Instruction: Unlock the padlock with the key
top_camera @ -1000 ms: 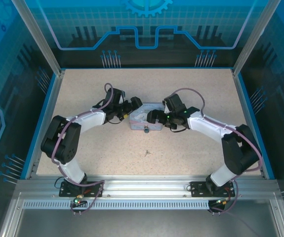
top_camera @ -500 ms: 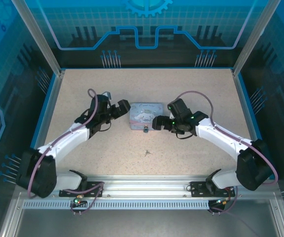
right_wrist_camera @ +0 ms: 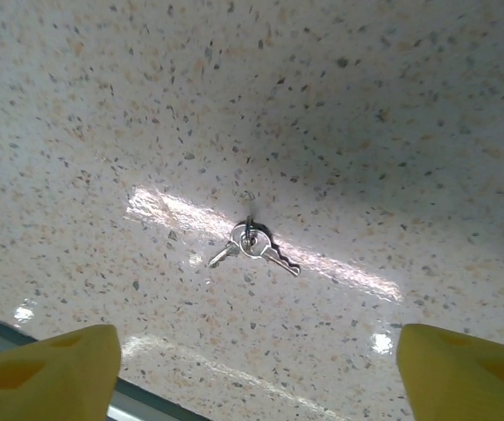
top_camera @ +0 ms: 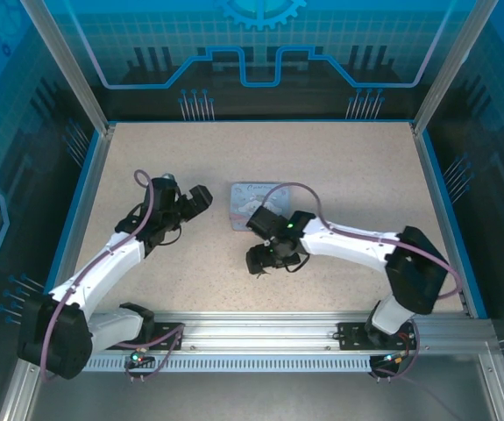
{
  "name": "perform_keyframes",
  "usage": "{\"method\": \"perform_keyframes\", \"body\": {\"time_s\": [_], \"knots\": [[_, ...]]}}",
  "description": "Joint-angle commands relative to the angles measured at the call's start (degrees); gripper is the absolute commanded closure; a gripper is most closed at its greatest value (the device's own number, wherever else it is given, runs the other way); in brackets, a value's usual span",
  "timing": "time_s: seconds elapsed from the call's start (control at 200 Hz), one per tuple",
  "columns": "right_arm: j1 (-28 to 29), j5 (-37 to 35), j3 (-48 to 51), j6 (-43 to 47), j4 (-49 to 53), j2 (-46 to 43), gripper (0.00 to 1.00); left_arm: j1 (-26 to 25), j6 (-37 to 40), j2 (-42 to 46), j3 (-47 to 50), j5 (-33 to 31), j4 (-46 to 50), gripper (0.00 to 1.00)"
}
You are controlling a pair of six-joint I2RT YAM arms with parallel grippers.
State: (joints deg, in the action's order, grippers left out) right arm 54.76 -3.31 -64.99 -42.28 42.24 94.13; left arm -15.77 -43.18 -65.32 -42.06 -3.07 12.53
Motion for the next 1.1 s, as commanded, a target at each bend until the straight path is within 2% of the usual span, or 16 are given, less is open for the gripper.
{"method": "perform_keyframes", "body": {"time_s": [0.0, 0.345, 0.815, 0.986, 1.096], "knots": [[2.0, -3.8, -5.6, 4.5, 6.6, 4.5, 0.25, 0.6, 0.4, -0.5, -1.9, 3.2, 3.2, 0.01], [2.2, -4.0, -10.5, 16.5, 13.8, 10.2, 0.30, 1.1, 0.2, -0.9, -1.8, 3.4, 2.5, 0.01], [0.0, 1.9, -12.4, 21.8, 11.9, 17.2, 0.43, 2.4, 0.1, -3.6, -3.1, 4.5, 3.3, 0.01], [-0.7, 2.8, -13.7, 23.5, 11.9, 19.4, 0.44, 2.9, -0.3, -4.0, -3.4, 5.0, 3.1, 0.01], [-1.2, 3.3, -14.6, 24.1, 11.9, 20.8, 0.48, 3.1, -0.4, -4.6, -3.6, 5.0, 2.8, 0.01]]}}
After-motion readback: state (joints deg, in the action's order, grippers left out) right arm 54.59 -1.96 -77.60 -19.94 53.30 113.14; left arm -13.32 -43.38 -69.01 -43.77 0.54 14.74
